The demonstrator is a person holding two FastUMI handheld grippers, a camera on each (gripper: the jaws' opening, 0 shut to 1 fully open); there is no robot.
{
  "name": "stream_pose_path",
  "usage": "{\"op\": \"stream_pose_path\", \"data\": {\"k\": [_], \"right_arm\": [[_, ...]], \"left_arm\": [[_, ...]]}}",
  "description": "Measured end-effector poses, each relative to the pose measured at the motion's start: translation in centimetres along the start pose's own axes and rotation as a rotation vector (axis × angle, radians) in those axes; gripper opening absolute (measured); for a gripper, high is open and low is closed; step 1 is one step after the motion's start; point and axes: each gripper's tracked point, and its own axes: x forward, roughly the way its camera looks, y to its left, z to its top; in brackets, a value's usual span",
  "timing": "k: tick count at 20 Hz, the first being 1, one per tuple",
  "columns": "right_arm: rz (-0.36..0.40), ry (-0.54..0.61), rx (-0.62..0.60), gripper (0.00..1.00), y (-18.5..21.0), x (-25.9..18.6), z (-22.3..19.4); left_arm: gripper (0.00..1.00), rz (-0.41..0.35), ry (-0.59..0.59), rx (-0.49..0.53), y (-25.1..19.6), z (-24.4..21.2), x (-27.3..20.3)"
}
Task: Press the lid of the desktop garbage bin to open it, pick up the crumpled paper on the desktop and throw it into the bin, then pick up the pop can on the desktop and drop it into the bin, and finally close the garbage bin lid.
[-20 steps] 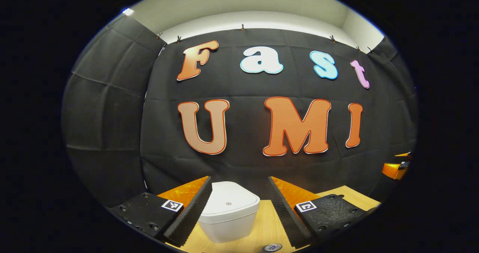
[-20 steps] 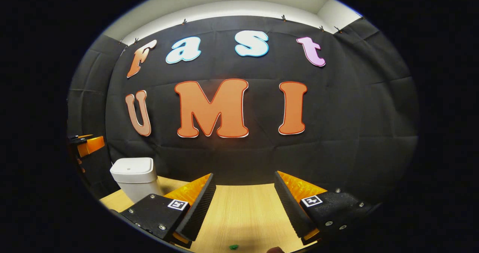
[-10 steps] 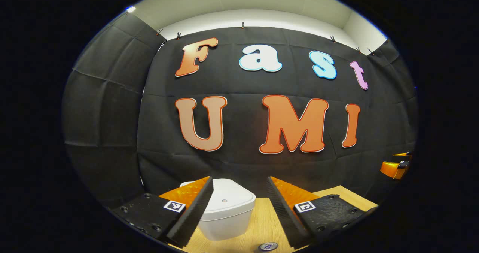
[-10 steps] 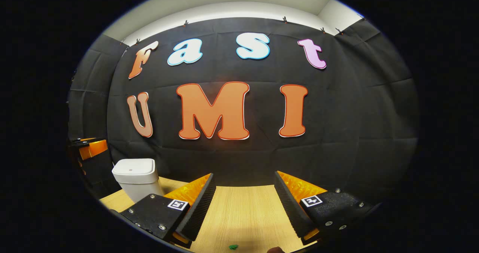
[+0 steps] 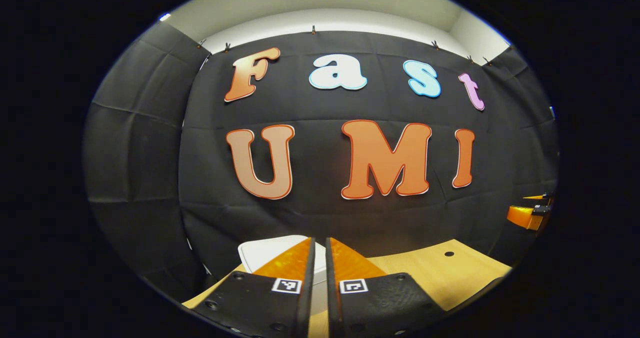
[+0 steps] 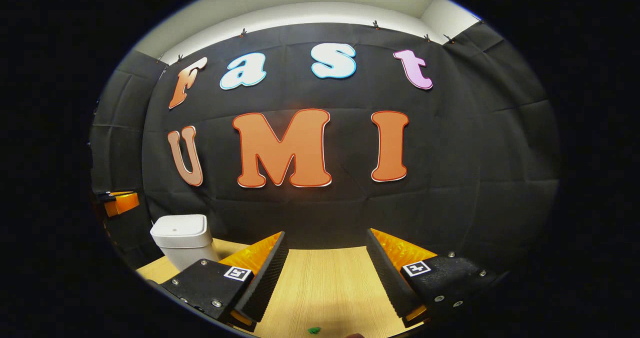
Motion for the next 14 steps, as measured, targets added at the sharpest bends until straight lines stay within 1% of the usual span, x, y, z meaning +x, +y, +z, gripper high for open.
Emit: {"op": "stream_pose_path", "data": {"k": [1,2,4,5,6,7,8,9,12,14], "right_arm": [[0.001,0.001,-0.002,0.94,0.1,0.1,-0.1],[0.002,0.001,-0.004,0.94,0.1,0.2,-0.1],[0.003,0.002,-0.004,0.94,0.1,0.2,0.1],[0.002,0.001,-0.003,1.0,0.1,0.3,0.1],[0.005,0.001,-0.003,0.94,0.1,0.3,0.1],[0.007,0.001,-0.003,0.94,0.2,0.4,0.1],[0.007,0.002,-0.004,1.0,0.1,0.4,0.1],[0.007,0.004,-0.003,0.94,0.2,0.6,0.1],[0.027,0.023,-0.003,0.94,0.7,0.9,-0.3],[0.04,0.034,-0.008,0.94,1.0,1.1,-0.4]], "left_arm": [[0.08,0.004,0.005,0.0,0.3,0.0,0.1],[0.0,-0.005,0.016,-0.005,0.3,-0.1,0.3],[0.0,-0.033,0.044,-0.045,0.1,-0.5,0.6],[0.0,-0.03,0.064,-0.052,0.5,-0.6,0.8],[0.0,-0.025,0.075,-0.046,0.9,-0.6,1.0],[0.0,-0.019,0.075,-0.035,1.4,-0.1,1.4],[0.0,-0.02,0.07,-0.022,1.7,0.5,1.8],[0.0,-0.022,0.07,-0.006,2.0,1.2,2.4],[0.0,-0.039,0.085,0.058,2.4,2.2,4.2],[0.0,-0.051,0.107,0.127,2.3,2.3,5.6]]}}
